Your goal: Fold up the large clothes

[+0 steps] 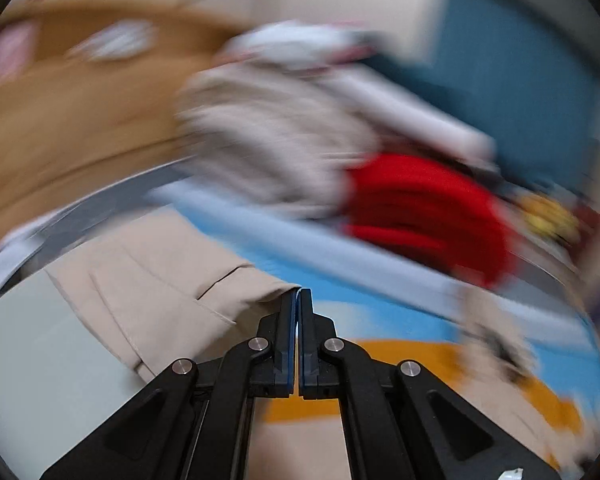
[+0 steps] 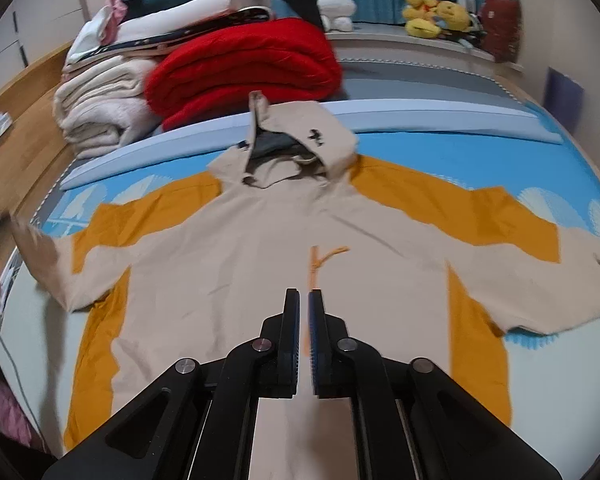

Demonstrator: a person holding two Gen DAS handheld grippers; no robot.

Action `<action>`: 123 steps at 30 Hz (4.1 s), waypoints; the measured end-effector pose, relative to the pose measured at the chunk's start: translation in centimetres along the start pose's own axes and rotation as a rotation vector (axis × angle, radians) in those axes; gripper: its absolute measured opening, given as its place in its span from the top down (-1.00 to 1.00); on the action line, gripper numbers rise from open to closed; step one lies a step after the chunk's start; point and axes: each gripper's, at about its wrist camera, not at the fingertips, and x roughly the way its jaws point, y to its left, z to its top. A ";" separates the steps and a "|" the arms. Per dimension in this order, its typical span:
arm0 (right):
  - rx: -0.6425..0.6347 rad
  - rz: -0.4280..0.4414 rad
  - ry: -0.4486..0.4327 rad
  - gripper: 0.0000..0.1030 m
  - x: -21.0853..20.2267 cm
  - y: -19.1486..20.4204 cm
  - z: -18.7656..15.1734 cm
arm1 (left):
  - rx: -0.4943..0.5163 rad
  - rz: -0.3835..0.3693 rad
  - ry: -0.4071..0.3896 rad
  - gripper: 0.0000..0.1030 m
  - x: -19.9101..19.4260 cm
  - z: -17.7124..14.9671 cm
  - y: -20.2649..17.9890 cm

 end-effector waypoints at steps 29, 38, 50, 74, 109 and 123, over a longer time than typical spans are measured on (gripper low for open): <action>0.256 0.104 0.073 0.09 6.0 -4.4 -0.4 | 0.210 -0.032 0.663 0.58 -0.3 -17.3 -17.1; 0.398 0.096 0.243 0.09 15.6 -5.7 -2.4 | 0.239 -0.125 0.737 0.56 0.3 -18.1 -18.6; 0.356 0.129 -0.184 0.88 5.4 -6.9 3.0 | 0.188 -0.089 0.729 0.56 1.0 -18.1 -17.7; 0.417 -0.136 0.054 0.22 12.2 -16.9 -0.6 | 0.178 -0.048 0.753 0.56 3.5 -18.8 -16.3; 0.945 -0.226 -0.256 0.68 -5.2 -49.9 -9.6 | 0.351 -0.067 0.718 0.56 1.6 -21.5 -23.6; 1.055 -0.212 -0.233 0.26 1.1 -57.8 -11.7 | 0.408 -0.093 0.749 0.55 2.6 -22.9 -25.2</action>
